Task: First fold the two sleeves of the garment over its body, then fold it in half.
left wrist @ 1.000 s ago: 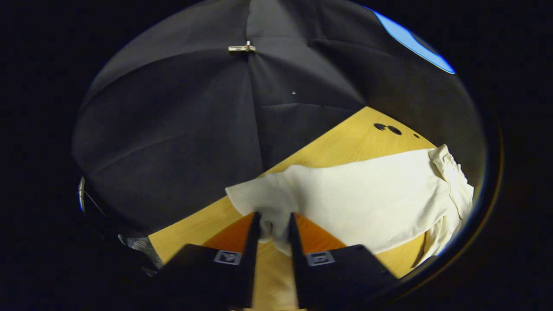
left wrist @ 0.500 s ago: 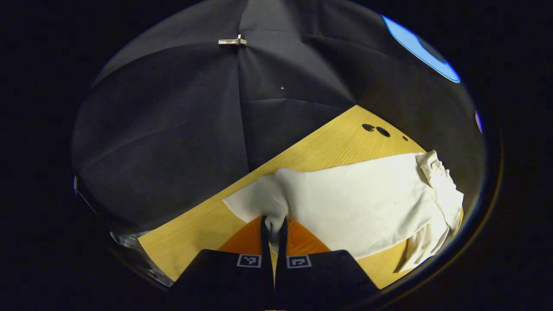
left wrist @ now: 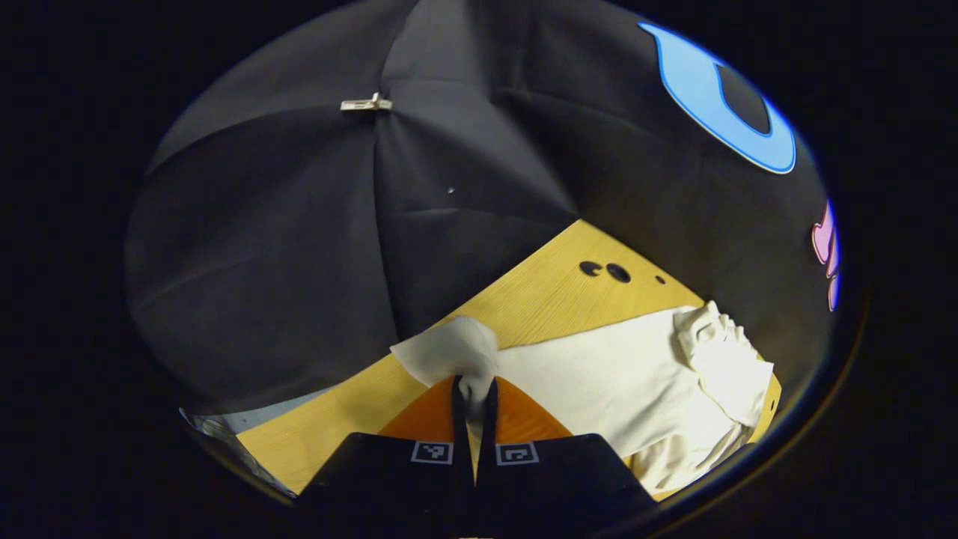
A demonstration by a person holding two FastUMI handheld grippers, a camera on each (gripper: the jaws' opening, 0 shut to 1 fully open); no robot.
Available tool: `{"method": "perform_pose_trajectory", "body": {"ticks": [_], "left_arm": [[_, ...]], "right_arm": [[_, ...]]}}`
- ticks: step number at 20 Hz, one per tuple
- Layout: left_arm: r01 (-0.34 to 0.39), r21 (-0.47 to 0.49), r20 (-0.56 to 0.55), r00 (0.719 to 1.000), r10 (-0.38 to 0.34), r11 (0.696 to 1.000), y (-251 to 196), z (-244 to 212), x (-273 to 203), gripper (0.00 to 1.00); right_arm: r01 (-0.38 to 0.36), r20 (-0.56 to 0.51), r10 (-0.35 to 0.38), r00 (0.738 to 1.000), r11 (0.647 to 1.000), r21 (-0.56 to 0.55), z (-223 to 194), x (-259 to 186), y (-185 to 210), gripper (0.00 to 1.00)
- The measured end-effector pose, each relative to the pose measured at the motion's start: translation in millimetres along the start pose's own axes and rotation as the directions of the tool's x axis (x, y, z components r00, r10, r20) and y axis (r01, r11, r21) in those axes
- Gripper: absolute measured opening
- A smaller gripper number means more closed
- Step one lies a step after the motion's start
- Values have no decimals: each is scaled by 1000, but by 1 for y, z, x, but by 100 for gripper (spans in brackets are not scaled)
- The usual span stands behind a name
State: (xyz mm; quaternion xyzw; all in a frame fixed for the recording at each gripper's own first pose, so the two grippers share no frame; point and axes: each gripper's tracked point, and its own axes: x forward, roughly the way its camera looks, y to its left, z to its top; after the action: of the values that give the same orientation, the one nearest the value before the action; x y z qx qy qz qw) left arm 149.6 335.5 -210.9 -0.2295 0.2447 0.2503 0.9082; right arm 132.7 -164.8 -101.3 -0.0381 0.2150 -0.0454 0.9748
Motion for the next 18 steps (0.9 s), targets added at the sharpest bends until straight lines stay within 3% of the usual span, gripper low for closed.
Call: {"method": "perform_pose_trajectory", "body": {"ticks": [6,11,18], "left_arm": [[88,57,50,995,-91,994,-78,48,3,6],[167,97,78,981,-175,981,-163,70,10,6],[328,214,93,931,-353,920,-312,76,-5,6]], "right_arm": [[-18,-11,19,1000,996,85,-16,-8,-12,98],[15,11,-17,1000,990,142,-18,-10,-47,98],[38,-9,-36,999,981,192,-37,-9,-85,99]]}}
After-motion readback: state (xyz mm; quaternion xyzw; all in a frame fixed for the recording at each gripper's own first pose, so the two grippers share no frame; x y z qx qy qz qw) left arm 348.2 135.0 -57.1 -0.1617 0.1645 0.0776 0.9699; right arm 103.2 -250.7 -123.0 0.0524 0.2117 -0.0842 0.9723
